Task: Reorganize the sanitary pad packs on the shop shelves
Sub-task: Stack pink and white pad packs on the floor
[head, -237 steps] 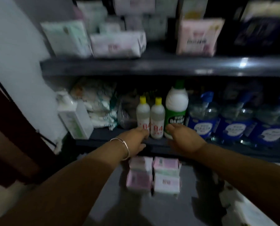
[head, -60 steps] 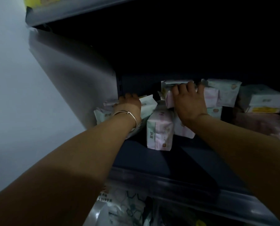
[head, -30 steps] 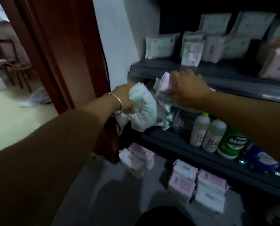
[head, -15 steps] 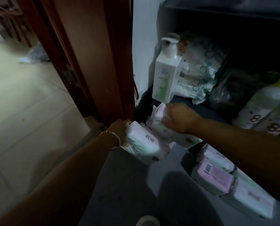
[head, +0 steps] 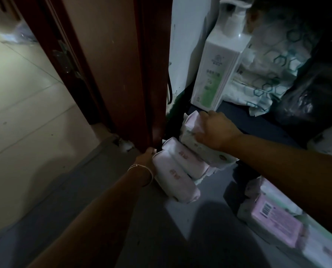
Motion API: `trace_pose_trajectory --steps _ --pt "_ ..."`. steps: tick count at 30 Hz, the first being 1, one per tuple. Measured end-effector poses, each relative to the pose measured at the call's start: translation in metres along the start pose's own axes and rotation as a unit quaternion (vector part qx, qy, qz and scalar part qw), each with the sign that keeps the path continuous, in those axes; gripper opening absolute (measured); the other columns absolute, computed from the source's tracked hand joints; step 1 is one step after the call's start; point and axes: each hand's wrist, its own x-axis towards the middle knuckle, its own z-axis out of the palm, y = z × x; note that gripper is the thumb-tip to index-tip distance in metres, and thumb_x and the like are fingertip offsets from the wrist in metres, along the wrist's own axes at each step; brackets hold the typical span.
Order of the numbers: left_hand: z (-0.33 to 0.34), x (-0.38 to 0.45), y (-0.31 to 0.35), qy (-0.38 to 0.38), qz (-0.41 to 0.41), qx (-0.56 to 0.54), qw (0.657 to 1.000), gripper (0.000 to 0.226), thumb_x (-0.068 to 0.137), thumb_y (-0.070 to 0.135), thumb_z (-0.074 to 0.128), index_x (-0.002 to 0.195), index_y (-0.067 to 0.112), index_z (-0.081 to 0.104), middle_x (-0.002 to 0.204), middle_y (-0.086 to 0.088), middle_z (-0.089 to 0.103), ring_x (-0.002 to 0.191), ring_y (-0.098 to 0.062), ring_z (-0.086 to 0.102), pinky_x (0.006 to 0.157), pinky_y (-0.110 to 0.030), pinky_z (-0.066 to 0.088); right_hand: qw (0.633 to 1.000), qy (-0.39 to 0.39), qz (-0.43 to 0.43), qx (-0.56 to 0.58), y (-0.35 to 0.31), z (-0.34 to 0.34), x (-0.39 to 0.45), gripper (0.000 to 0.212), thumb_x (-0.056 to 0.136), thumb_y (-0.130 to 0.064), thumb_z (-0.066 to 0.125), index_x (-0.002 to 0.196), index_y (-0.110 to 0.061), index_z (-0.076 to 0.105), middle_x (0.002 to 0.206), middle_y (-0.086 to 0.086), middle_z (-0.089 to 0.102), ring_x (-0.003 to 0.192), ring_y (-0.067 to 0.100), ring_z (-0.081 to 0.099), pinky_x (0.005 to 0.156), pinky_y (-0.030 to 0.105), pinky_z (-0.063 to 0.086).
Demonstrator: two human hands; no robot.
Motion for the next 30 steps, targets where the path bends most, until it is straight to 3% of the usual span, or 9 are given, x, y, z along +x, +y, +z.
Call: trace_pose_trajectory --steps 5,12,17,22,25,30 --pt "-0.007 0.004 0.003 0.004 -0.052 0.019 0.998 0.041 0.089 0.006 0.053 0.127 0.001 0.039 0.124 -0.025 0.053 0.118 -0.039 0.051 0.095 -0.037 0.04 0.999 -0.004 0.003 -0.052 0.004 0.009 -0.002 0.082 0.089 -0.046 0.055 0.148 -0.006 0.013 0.146 0.013 0.031 0.129 0.033 0.033 0.103 0.042 0.032" --pt "-0.022 -0.009 0.024 0.031 -0.033 0.084 0.995 0.042 0.09 0.017 0.05 0.13 0.006 0.041 0.13 -0.02 0.047 0.121 -0.037 0.049 0.098 -0.039 0.041 0.998 -0.024 0.007 -0.062 0.013 0.006 -0.02 0.085 0.089 -0.042 0.057 0.15 -0.01 0.006 0.154 0.009 0.019 0.136 0.031 0.027 0.106 0.043 0.029" --pt "-0.044 -0.032 0.065 0.07 0.052 0.108 0.99 0.037 0.089 0.013 0.048 0.125 0.012 0.048 0.121 -0.016 0.056 0.109 -0.036 0.056 0.092 -0.041 0.048 0.997 0.003 -0.023 -0.07 0.019 -0.022 -0.04 0.071 0.091 -0.043 0.053 0.146 -0.012 0.021 0.147 0.008 0.033 0.13 0.029 0.035 0.102 0.039 0.033" --pt "-0.089 -0.069 0.139 0.092 0.177 0.077 0.977 0.034 0.086 0.006 0.052 0.12 0.007 0.052 0.12 -0.017 0.057 0.112 -0.034 0.055 0.095 -0.037 0.044 0.995 0.057 -0.027 -0.073 0.029 -0.086 -0.081 0.038 0.09 -0.037 0.053 0.119 -0.012 0.05 0.121 0.012 0.057 0.11 0.03 0.053 0.086 0.035 0.044" --pt "-0.12 -0.096 0.193 0.135 0.232 0.088 0.959 0.029 0.088 0.009 0.052 0.117 0.01 0.053 0.119 -0.013 0.058 0.112 -0.031 0.055 0.092 -0.033 0.045 0.991 0.108 -0.02 -0.08 0.042 -0.138 -0.114 0.032 0.089 -0.032 0.053 0.113 -0.012 0.053 0.115 0.012 0.06 0.107 0.031 0.055 0.084 0.035 0.043" --pt "-0.173 -0.154 0.279 0.187 0.313 0.08 0.928 0.033 0.092 0.019 0.055 0.123 0.008 0.053 0.125 -0.011 0.057 0.115 -0.027 0.053 0.092 -0.027 0.041 0.978 0.193 0.011 -0.078 0.074 -0.223 -0.177 0.037 0.092 -0.038 0.053 0.119 -0.013 0.049 0.121 0.009 0.057 0.115 0.029 0.049 0.089 0.034 0.041"
